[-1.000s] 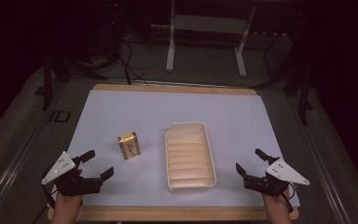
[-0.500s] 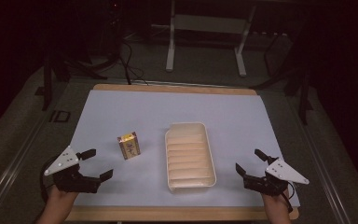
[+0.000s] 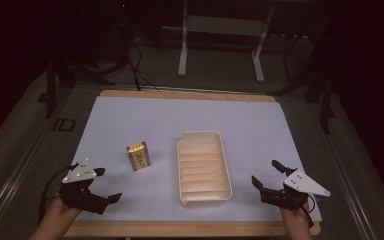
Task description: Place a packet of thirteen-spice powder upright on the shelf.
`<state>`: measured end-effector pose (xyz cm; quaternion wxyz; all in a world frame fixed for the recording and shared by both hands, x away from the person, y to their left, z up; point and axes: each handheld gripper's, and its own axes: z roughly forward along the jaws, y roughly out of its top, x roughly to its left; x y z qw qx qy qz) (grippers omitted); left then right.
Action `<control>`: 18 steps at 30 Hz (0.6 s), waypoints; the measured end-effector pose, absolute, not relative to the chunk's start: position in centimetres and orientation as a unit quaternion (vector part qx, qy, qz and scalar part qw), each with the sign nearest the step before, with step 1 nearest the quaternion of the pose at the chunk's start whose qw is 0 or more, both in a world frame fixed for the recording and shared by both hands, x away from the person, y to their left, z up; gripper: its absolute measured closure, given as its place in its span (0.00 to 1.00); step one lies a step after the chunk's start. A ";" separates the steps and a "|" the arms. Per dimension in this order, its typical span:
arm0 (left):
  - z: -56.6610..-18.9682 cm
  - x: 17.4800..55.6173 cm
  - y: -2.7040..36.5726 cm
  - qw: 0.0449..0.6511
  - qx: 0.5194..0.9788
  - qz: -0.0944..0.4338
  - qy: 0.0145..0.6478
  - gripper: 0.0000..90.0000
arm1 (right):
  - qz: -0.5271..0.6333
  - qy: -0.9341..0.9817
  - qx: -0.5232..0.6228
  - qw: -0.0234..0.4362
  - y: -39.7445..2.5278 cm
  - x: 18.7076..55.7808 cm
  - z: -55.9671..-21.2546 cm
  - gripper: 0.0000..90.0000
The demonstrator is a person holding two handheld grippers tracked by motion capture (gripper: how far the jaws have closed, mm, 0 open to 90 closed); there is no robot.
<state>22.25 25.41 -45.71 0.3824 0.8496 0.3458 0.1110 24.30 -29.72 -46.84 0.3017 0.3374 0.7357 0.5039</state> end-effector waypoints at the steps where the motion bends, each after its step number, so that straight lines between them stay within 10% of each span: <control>1: -45.8 22.3 25.3 0.372 0.856 0.105 0.343 0.02 | 0.504 0.736 0.337 0.302 -29.7 24.3 -46.8 0.15; 18: -45.5 23.3 25.6 0.286 0.901 0.052 0.323 0.02 | 0.501 0.741 0.333 0.298 -29.6 24.3 -46.9 0.15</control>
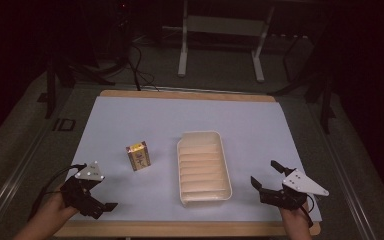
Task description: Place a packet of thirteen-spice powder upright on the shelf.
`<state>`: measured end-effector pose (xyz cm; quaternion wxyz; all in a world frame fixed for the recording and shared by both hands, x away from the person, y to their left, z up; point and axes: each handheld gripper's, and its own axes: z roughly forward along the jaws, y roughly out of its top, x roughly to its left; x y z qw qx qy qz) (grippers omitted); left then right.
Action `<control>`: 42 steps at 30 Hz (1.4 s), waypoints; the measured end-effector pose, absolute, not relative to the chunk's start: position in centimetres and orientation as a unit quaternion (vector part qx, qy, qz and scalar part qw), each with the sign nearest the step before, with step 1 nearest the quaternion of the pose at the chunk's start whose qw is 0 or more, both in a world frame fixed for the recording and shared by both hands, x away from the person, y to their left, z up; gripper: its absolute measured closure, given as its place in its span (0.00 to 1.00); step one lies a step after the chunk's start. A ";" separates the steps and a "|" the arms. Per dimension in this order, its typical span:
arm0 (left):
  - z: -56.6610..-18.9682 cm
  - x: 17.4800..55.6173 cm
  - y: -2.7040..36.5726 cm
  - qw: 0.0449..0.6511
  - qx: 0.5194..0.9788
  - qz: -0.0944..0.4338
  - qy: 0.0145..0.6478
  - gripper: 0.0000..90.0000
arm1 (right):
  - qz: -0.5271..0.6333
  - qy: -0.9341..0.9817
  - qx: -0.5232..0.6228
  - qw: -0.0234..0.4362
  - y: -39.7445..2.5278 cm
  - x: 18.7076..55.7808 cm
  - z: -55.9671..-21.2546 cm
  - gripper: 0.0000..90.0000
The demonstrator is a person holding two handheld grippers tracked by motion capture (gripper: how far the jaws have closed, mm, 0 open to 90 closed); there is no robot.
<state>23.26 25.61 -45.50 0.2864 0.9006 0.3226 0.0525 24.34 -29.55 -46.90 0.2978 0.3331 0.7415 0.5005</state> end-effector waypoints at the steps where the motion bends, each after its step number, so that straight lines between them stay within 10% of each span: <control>1: -45.5 23.4 25.7 0.283 0.901 0.048 0.325 0.02 | 0.500 0.742 0.333 0.298 -29.5 24.3 -46.9 0.15; 42: -43.3 27.3 25.3 0.109 0.948 -0.051 0.293 0.02 | 0.490 0.755 0.327 0.287 -29.1 24.5 -47.2 0.15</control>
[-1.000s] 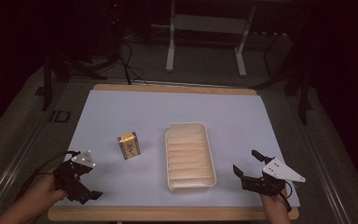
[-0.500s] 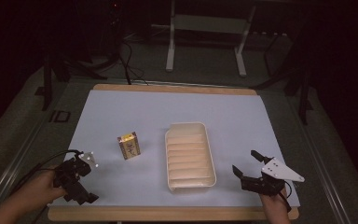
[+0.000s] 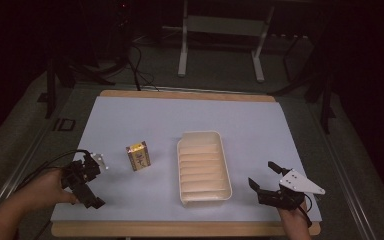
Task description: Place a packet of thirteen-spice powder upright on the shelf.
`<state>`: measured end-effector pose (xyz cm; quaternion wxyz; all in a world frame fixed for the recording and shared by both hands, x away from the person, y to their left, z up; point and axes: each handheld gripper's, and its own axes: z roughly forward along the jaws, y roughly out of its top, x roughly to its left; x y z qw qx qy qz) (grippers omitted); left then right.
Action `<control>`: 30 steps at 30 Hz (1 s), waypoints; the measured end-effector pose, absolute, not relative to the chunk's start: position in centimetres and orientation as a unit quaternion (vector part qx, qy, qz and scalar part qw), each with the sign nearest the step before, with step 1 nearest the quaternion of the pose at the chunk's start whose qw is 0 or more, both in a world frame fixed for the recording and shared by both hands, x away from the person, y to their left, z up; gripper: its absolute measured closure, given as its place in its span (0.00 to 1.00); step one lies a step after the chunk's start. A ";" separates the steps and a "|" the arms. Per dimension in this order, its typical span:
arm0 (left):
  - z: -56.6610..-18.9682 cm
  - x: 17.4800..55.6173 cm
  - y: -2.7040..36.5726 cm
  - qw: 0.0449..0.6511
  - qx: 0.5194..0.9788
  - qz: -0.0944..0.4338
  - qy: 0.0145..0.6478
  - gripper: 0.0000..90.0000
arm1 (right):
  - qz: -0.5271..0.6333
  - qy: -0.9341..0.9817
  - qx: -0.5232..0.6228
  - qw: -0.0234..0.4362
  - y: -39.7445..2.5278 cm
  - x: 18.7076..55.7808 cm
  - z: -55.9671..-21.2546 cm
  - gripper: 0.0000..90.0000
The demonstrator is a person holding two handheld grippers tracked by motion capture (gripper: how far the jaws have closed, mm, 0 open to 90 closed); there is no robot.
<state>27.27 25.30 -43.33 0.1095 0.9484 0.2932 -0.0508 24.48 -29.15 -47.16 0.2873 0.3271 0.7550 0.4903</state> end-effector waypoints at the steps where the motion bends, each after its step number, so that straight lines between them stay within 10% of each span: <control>1: -43.2 27.4 25.2 0.113 0.949 -0.054 0.290 0.02 | 0.490 0.756 0.325 0.287 -29.1 24.5 -47.2 0.15; 30: -39.9 32.4 23.2 0.123 0.958 -0.032 0.258 0.07 | 0.488 0.764 0.313 0.285 -28.9 24.5 -47.2 0.15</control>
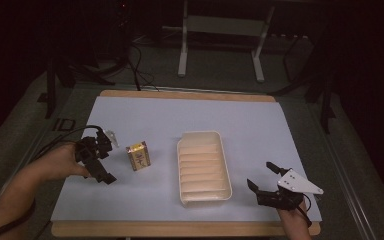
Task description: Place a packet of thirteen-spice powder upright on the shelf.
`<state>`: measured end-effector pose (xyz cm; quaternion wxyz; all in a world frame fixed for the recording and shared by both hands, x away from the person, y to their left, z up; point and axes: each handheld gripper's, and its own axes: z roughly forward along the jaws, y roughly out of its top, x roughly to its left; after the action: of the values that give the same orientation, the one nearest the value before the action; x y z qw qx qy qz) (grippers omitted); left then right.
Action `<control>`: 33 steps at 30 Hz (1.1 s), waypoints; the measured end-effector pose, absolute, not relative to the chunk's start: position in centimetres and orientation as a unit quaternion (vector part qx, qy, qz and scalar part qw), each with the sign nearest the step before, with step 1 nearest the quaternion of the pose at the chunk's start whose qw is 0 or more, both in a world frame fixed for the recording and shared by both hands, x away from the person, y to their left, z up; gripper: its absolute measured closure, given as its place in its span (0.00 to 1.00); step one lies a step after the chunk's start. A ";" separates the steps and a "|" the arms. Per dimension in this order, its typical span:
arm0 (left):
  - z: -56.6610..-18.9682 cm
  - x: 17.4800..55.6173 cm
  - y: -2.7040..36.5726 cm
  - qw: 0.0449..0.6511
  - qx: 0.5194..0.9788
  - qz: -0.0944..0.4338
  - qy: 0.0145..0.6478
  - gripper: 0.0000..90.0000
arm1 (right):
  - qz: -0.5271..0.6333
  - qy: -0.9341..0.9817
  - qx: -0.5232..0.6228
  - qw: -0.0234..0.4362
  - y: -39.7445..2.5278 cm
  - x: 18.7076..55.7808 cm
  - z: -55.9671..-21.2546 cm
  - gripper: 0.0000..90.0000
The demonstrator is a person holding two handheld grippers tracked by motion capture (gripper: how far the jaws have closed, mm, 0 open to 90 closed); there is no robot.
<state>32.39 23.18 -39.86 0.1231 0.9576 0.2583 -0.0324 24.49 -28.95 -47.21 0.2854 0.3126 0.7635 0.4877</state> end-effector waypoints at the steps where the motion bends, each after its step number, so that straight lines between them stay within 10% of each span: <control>1: -39.7 32.6 23.1 0.122 0.958 -0.029 0.258 0.07 | 0.488 0.764 0.312 0.285 -28.9 24.5 -47.2 0.15; 33: -40.2 37.5 18.2 0.080 0.972 -0.002 0.223 0.38 | 0.491 0.763 0.310 0.284 -29.0 24.5 -47.2 0.15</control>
<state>37.46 18.20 -40.22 0.0804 0.9716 0.2226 -0.0025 24.47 -29.01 -47.23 0.2836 0.3103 0.7631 0.4908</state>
